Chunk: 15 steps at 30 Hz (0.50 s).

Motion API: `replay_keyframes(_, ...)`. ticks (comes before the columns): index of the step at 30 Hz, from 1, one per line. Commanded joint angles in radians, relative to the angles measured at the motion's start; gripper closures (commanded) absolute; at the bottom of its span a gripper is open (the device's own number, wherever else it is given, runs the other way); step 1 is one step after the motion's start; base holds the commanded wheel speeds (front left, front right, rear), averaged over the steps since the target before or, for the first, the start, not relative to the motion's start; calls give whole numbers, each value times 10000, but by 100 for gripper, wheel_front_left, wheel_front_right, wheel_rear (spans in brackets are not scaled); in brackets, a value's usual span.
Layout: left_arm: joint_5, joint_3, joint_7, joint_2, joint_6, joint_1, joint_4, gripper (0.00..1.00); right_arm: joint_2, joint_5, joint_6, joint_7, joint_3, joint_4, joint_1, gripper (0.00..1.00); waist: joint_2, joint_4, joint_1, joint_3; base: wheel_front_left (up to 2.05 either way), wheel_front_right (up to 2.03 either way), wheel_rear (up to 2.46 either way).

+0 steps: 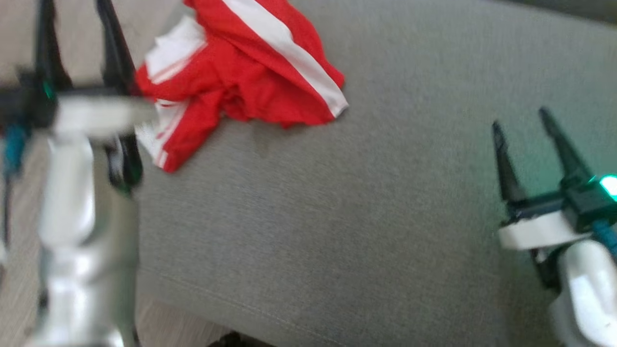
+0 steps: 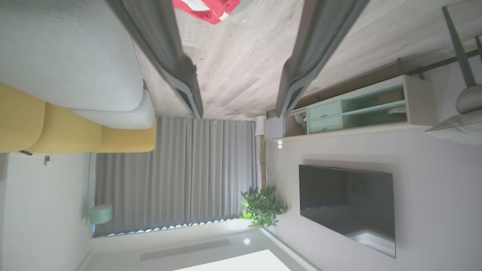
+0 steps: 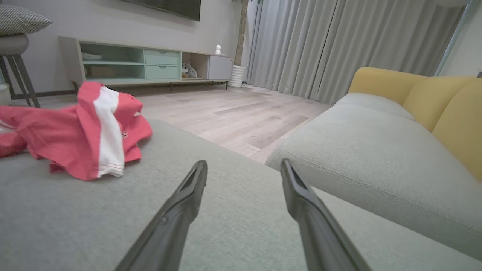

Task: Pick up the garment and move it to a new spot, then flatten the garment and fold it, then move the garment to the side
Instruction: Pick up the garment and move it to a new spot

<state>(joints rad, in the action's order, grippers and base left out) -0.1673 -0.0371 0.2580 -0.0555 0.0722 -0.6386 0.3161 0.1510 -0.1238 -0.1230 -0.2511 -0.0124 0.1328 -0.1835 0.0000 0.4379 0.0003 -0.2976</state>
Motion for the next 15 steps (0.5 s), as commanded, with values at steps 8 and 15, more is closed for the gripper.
replay_keyframes(8, -761, -624, -1215, -1047, 274, -4454, 4525, 0, 1162, -205, -77, -107, -153, -1000, -846, 0, 0, -1445, -3, -2613, 0, 0, 0)
replay_keyframes(15, -819, -618, -2625, -1640, 41, -5932, 7432, 0, 1748, -185, -77, -107, 171, -1429, -864, 0, 0, -1784, -3, -3564, 0, 0, 0)
